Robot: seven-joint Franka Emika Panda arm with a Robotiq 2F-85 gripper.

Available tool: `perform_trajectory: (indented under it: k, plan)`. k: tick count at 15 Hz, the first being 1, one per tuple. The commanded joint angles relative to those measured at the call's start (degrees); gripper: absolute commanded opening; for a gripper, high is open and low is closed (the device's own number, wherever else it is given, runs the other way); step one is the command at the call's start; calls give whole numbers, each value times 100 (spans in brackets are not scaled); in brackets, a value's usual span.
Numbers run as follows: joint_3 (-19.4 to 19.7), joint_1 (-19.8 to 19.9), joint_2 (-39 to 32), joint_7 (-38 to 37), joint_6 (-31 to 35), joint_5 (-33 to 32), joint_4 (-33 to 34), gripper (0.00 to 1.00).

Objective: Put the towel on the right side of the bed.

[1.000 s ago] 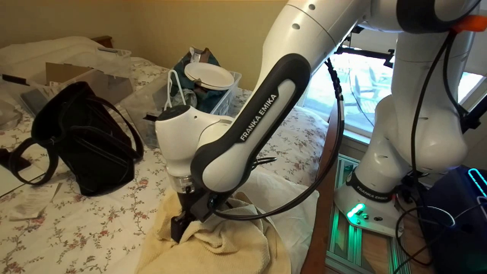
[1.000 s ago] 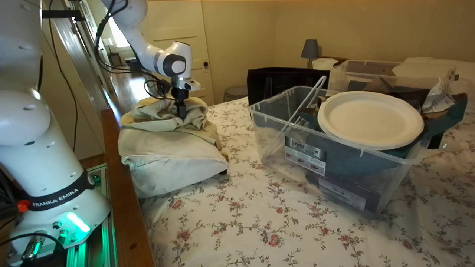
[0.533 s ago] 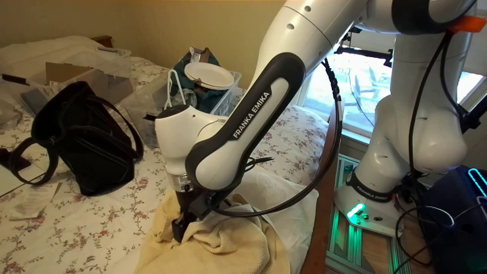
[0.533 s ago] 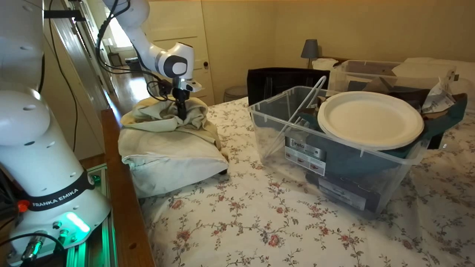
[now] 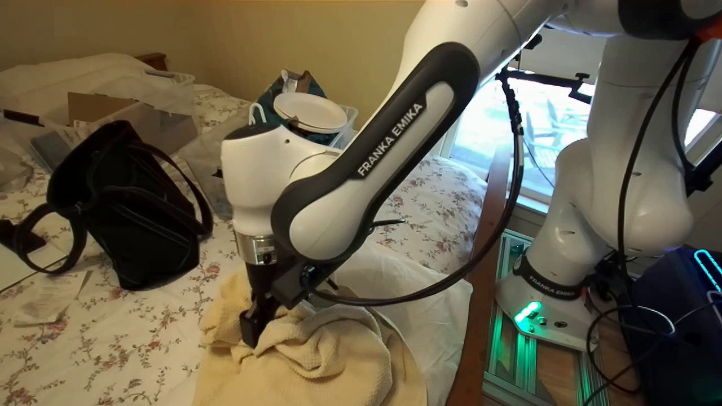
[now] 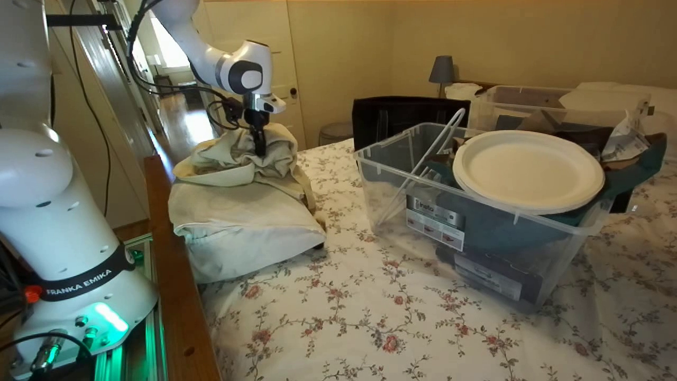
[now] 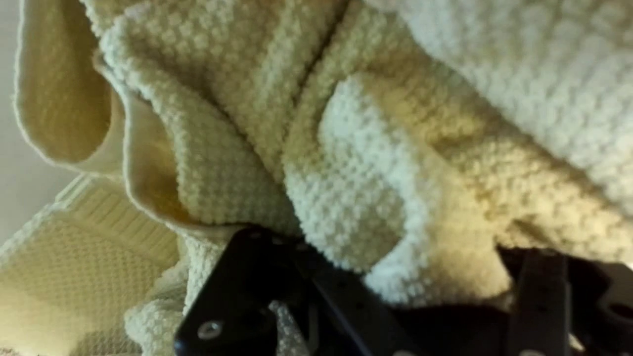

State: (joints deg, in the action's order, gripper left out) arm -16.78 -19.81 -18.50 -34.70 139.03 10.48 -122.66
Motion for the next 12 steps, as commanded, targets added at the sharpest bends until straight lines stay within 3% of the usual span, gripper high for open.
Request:
perform_trajectory:
  k: [1,3,7,8,12]
  plan:
    - [238,-76,1209,-304,-239,-237,-336,1]
    - [388,-14,1732,-716,-475,-669,-380,1]
    - [538,450,2721,-1435,-1915,-1819,-260,1]
    - [388,396,2137,-1108,-1469,-1396,-109,1]
    - [345,496,2257,-1072,-1586,-1434,-161,1]
